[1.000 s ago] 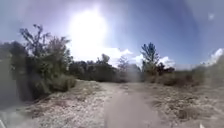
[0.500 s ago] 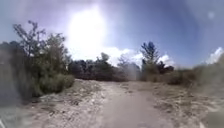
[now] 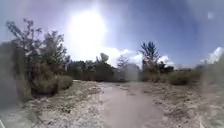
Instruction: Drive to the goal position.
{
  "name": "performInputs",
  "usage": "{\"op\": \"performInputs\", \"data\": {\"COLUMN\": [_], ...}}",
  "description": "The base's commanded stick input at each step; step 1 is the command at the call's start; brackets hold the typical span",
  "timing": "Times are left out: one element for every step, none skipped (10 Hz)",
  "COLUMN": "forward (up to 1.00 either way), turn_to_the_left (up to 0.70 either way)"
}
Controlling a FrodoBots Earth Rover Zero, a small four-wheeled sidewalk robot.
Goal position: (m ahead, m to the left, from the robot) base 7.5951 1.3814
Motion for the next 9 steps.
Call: {"op": "performInputs", "data": {"forward": [0.70,0.70,0.70,0.70,0.70,0.70,0.70,0.70,0.70], "turn_to_the_left": [0.00,0.00,0.00,0.00,0.00,0.00,0.00,0.00,0.00]}}
